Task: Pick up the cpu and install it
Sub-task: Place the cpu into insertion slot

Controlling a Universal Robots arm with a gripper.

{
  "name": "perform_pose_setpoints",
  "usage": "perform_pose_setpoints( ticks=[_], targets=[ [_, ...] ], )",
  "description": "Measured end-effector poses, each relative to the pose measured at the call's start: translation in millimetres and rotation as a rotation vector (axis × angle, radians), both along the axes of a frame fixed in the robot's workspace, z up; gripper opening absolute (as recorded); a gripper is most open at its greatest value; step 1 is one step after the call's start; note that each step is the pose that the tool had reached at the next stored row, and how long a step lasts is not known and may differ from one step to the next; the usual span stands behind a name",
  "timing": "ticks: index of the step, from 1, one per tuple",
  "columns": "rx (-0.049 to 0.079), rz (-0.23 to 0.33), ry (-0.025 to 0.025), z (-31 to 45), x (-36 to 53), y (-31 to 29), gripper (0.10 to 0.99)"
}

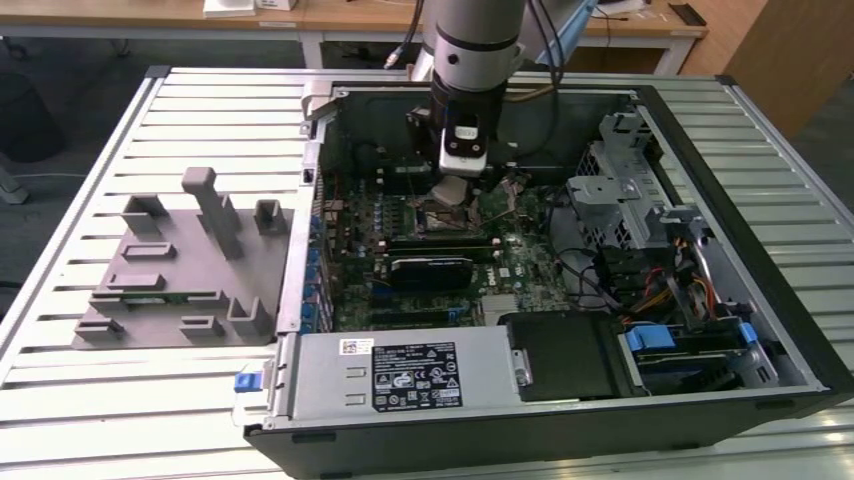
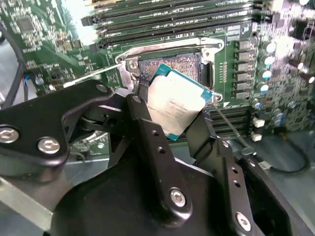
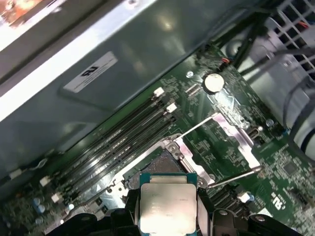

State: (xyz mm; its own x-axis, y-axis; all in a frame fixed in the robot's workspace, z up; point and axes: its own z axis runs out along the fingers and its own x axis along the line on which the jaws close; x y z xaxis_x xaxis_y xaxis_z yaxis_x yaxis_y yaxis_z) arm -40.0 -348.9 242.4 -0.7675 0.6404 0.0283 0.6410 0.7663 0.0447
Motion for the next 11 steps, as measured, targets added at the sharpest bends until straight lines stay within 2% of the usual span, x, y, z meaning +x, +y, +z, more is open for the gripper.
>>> perform_pose_setpoints(
  ticks=[11],
  targets=[
    [0.000, -0.200, 0.0000, -2.1, 0.0, 0.0, 0.545]
  ],
)
